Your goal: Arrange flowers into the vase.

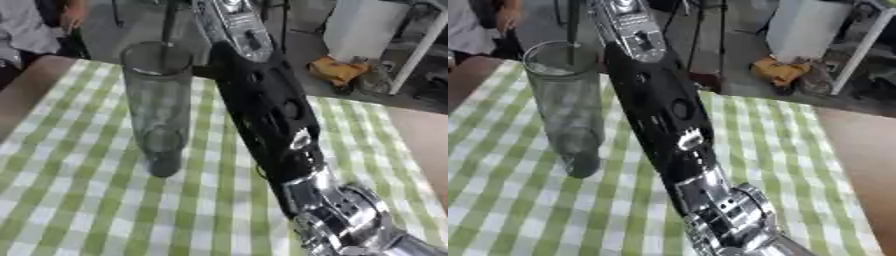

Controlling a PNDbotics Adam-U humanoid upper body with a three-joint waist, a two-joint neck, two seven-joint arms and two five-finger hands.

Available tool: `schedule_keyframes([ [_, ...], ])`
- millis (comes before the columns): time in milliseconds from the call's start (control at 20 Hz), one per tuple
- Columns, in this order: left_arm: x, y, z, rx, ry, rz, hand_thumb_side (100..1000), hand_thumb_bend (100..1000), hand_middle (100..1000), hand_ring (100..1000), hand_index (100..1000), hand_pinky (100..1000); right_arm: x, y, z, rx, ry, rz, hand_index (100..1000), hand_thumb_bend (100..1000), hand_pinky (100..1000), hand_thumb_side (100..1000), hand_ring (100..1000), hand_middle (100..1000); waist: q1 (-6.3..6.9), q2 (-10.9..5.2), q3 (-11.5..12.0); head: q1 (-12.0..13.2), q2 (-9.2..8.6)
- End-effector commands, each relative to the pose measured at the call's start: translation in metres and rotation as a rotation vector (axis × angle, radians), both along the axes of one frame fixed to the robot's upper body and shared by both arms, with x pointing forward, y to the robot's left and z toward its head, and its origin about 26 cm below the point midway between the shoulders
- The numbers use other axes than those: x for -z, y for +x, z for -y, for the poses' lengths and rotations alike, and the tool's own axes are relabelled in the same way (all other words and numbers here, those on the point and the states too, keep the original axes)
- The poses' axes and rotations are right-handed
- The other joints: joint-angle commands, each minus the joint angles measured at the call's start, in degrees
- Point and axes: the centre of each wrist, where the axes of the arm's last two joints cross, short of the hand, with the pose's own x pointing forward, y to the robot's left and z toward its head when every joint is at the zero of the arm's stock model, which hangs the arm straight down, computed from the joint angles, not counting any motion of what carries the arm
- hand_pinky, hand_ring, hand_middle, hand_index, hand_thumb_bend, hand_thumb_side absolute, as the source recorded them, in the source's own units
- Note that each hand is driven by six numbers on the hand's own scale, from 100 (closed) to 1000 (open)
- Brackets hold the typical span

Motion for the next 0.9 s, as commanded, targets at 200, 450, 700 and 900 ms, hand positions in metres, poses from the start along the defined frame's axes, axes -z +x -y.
schedule_keyframes([
  [200, -0.007, -0.001, 0.001, 0.006, 0.003, 0.024, 832, 100, 941, 835, 954, 503, -0.002, -0.002, -0.003, 0.0, -0.044, 0.02, 100, 100, 100, 259, 100, 100, 0.53, -0.93, 0.16, -0.17, -0.22],
  [450, -0.007, -0.001, 0.001, 0.003, 0.001, 0.023, 833, 100, 941, 835, 954, 503, 0.007, 0.004, -0.004, 0.011, -0.081, 0.006, 103, 100, 100, 248, 100, 100, 0.38, -1.07, 0.13, 0.05, -0.29],
  [700, -0.007, -0.001, 0.001, 0.002, 0.0, 0.022, 833, 100, 941, 834, 955, 504, 0.014, 0.008, -0.004, 0.019, -0.122, -0.018, 107, 100, 125, 245, 100, 103, 0.26, -1.25, 0.05, 0.26, -0.25],
  [900, -0.007, -0.001, 0.001, 0.001, -0.001, 0.021, 834, 100, 941, 834, 955, 505, 0.018, 0.01, -0.001, 0.019, -0.14, -0.035, 127, 100, 134, 245, 129, 136, 0.18, -1.4, -0.1, 0.42, -0.18],
])
